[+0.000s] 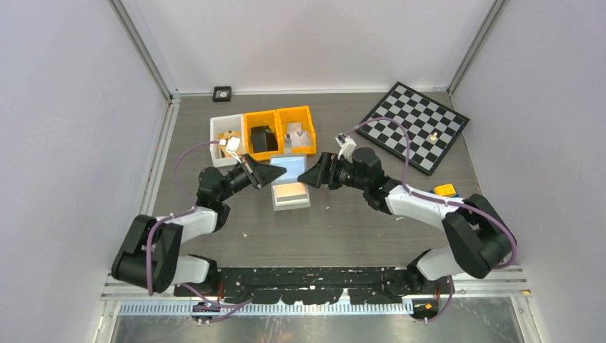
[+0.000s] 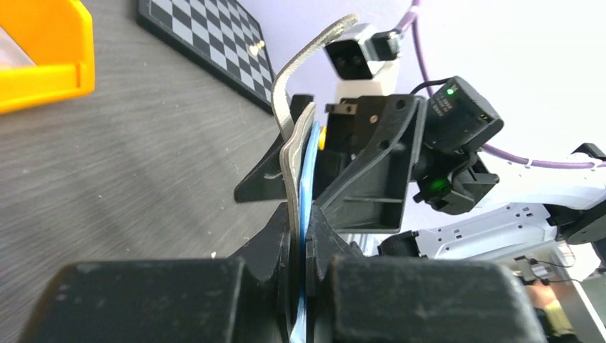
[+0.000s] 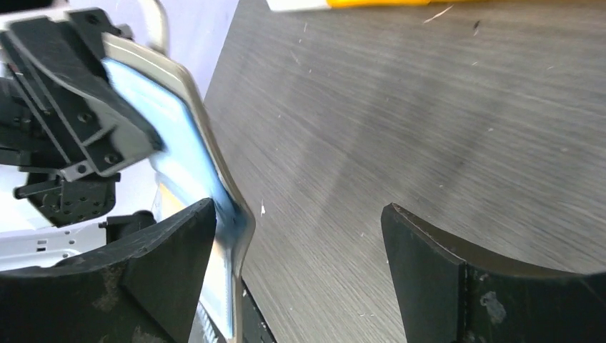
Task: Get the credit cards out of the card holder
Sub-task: Pick up the card holder from the center of the board, then adjust the card holder.
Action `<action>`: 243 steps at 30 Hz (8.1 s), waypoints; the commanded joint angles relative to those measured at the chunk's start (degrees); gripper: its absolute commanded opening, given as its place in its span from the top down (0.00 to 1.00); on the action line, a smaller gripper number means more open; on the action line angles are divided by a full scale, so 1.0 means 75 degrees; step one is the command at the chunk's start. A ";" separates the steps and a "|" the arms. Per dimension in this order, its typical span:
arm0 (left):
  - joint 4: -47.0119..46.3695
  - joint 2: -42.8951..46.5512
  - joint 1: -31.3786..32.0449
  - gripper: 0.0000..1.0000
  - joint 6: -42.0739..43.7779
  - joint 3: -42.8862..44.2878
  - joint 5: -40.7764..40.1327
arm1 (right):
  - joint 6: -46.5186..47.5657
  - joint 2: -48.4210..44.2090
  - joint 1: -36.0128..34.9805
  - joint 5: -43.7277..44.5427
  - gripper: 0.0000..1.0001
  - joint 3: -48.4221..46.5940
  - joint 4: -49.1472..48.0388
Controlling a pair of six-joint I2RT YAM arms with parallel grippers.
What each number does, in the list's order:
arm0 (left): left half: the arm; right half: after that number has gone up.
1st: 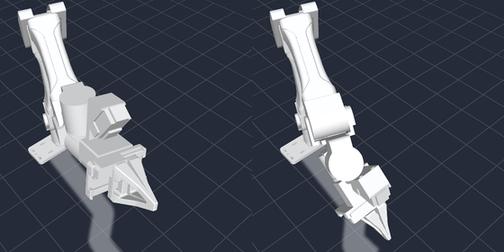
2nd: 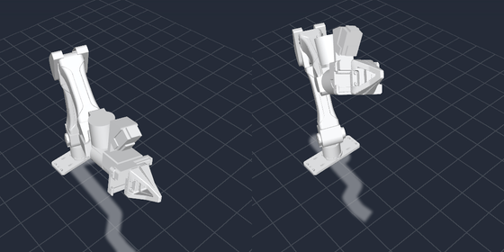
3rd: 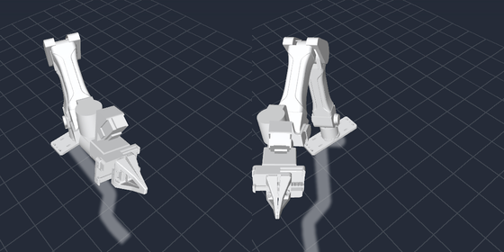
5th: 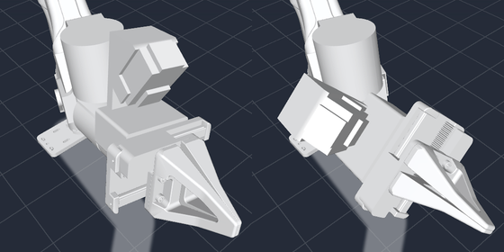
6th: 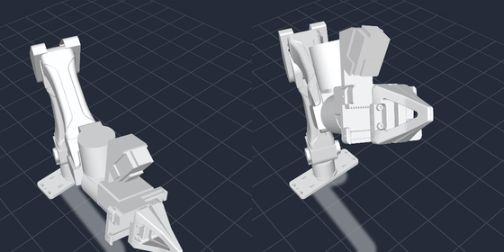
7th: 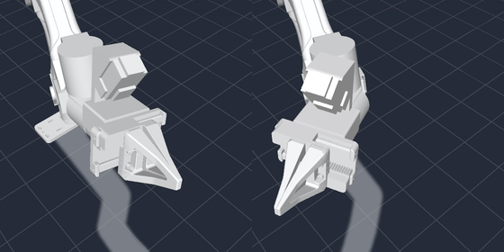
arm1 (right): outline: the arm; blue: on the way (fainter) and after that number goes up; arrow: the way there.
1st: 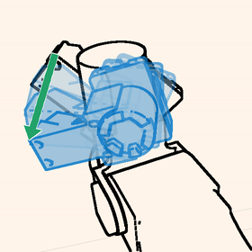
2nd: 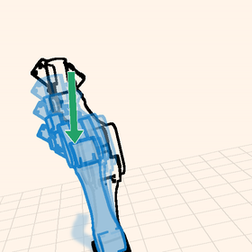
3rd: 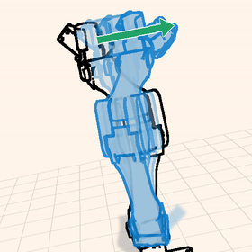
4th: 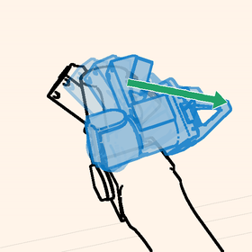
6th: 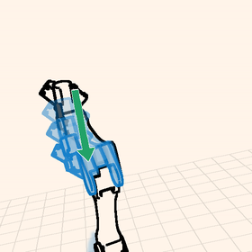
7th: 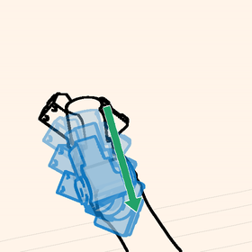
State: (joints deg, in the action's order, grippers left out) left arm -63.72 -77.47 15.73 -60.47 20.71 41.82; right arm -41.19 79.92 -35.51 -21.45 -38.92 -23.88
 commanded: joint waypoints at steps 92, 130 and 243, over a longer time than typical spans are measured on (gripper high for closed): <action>-0.0684 0.0864 -0.0099 0.71 -0.0254 -0.0765 -0.2029 | -0.1018 0.0539 -0.0645 -0.0866 0.87 -0.0529 -0.1493; -0.0908 -0.0630 -0.0883 0.81 -0.1199 0.0532 0.1254 | 0.0898 0.1193 -0.0034 -0.2839 0.94 -0.3014 0.3866; 0.0784 0.0439 0.0352 0.96 -0.0398 0.0960 0.0924 | -0.1346 0.0041 0.0126 -0.2713 0.99 -0.0676 -0.1482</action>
State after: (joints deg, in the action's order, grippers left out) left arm -47.97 -73.21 17.10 -59.02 26.37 42.37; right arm -50.61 82.00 -33.50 -39.92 -42.96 -29.08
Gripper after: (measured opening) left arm 0.055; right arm 0.062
